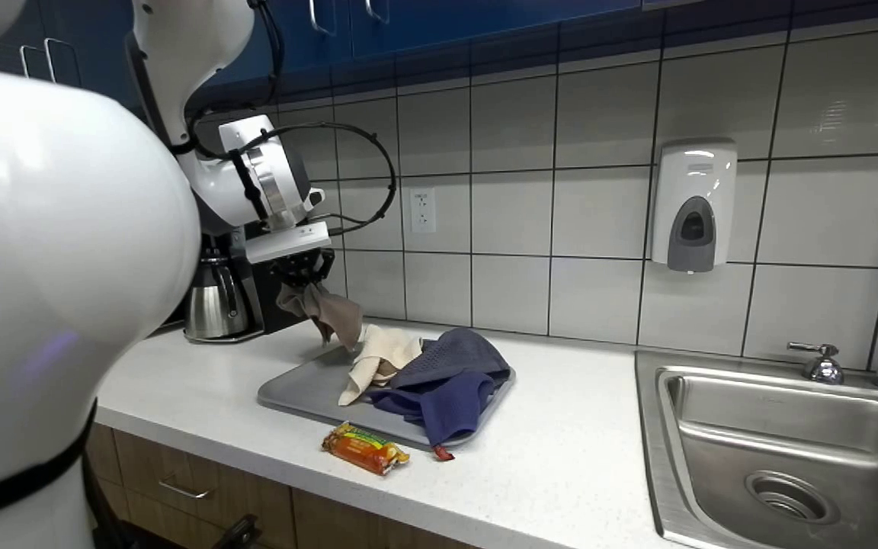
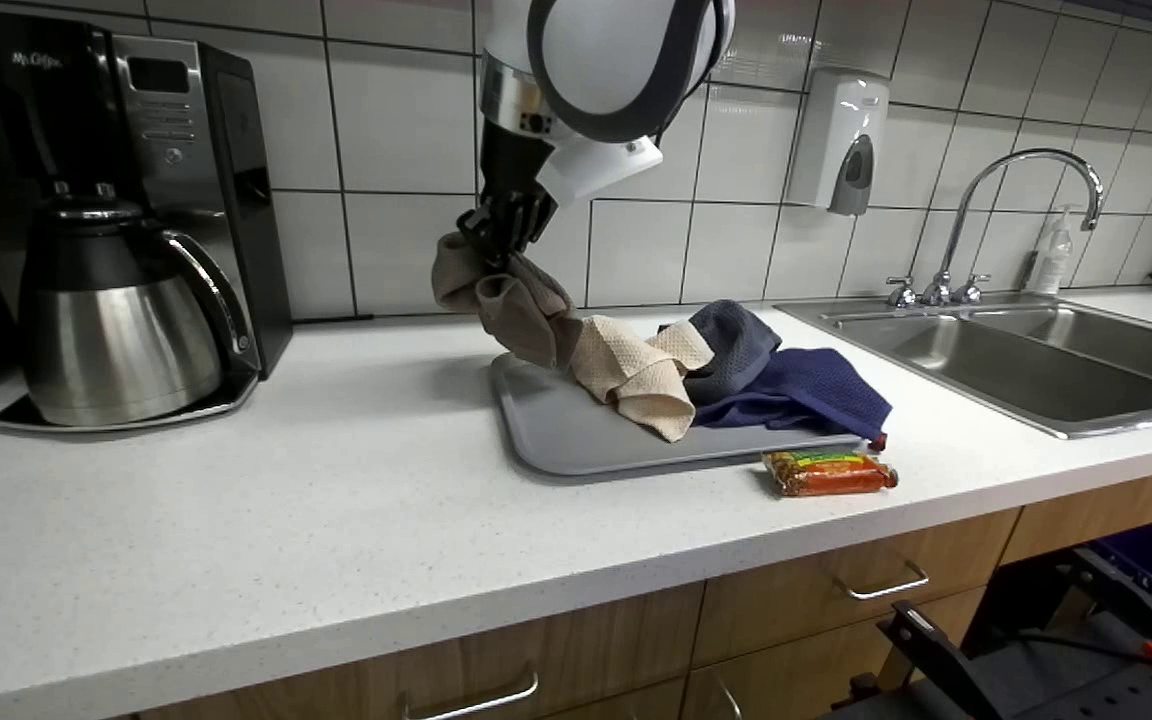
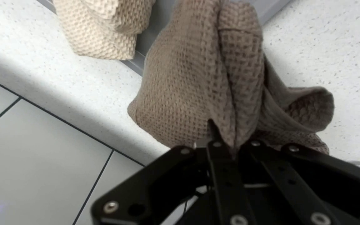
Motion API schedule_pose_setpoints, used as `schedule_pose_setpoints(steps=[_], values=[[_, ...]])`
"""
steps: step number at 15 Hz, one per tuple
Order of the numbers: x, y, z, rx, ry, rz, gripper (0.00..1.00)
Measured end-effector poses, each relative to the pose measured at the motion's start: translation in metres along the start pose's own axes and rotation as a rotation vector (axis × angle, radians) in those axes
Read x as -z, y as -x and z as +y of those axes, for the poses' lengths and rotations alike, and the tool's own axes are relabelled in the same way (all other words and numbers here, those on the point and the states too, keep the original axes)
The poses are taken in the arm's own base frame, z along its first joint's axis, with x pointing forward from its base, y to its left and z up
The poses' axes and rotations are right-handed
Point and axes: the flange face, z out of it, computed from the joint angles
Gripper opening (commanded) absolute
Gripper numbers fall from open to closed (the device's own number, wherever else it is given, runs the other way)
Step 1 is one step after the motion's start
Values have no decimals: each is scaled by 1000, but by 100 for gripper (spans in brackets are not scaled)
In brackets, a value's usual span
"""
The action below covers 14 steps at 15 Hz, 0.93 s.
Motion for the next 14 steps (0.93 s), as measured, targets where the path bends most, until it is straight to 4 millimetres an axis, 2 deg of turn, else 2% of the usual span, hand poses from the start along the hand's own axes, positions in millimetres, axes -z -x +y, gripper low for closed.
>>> schedule_pose_setpoints(steps=[7,14], values=[[4,25,18,-65,23,-59,2],[-11,52,26,-138,35,-159,2]])
